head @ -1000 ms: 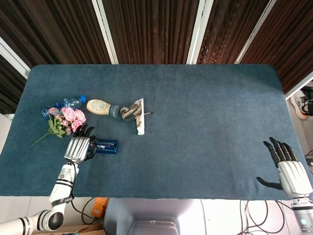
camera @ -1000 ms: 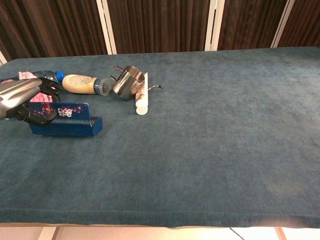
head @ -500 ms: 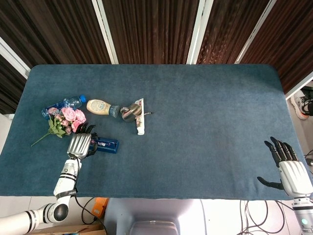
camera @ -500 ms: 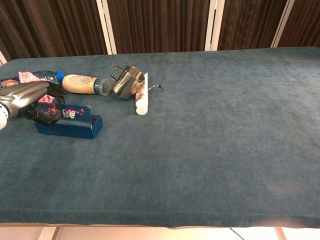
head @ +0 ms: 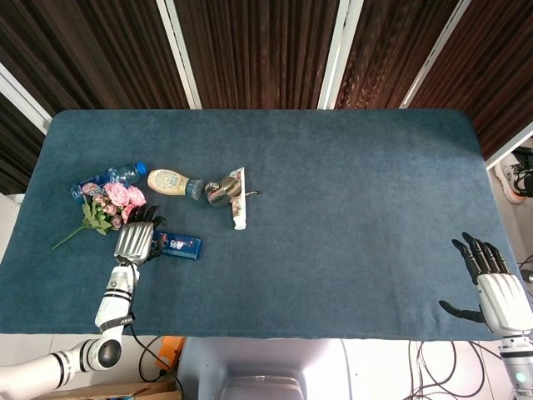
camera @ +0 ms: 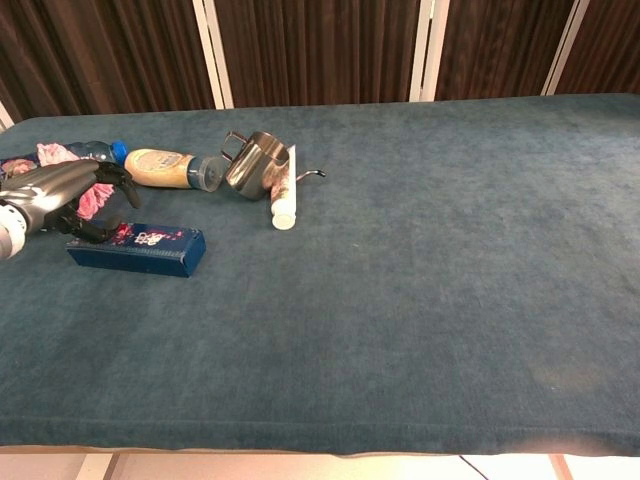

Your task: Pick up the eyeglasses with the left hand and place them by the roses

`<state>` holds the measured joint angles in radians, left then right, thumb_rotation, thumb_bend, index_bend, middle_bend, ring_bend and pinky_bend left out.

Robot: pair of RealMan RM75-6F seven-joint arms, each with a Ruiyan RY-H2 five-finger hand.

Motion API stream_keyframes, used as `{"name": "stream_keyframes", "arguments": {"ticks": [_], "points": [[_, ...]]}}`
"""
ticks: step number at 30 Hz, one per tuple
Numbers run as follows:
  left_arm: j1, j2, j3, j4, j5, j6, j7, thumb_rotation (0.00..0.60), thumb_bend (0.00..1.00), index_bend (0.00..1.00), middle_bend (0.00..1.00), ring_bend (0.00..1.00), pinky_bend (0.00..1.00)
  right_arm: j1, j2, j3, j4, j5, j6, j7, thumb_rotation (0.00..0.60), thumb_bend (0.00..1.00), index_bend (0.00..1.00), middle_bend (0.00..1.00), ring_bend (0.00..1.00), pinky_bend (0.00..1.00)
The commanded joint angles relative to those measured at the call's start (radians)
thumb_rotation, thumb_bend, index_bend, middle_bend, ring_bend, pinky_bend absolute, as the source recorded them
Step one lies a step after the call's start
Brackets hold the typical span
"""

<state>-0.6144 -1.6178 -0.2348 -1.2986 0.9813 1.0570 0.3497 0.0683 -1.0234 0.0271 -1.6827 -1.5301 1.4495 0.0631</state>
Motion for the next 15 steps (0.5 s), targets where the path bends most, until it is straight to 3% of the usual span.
{"name": "stream_keyframes", "arguments": {"ticks": [1,5,9,15], "points": [[-0.004,-0.020,-0.007,0.033,0.018,0.010,-0.029,0.600,0.51,0.32,0.09,0.02,0.04,-0.001,0.000,0.000,0.000,0.000,0.001,0.001,0.600,0.15,0.00,0.00,0.00,0.00],[0.010,-0.014,-0.004,0.027,0.075,0.048,-0.087,0.600,0.46,0.25,0.08,0.02,0.04,0.000,0.000,0.001,0.001,0.002,-0.001,-0.002,0.600,0.15,0.00,0.00,0.00,0.00],[0.029,0.078,0.028,-0.079,0.121,0.017,-0.126,0.600,0.41,0.19,0.05,0.00,0.03,0.001,-0.001,0.000,-0.001,0.001,-0.003,-0.008,0.600,0.15,0.00,0.00,0.00,0.00],[0.024,0.214,0.081,-0.208,0.112,-0.061,-0.043,0.600,0.40,0.09,0.00,0.00,0.00,0.000,-0.003,-0.003,-0.003,-0.004,-0.001,-0.011,0.600,0.15,0.00,0.00,0.00,0.00]]}}
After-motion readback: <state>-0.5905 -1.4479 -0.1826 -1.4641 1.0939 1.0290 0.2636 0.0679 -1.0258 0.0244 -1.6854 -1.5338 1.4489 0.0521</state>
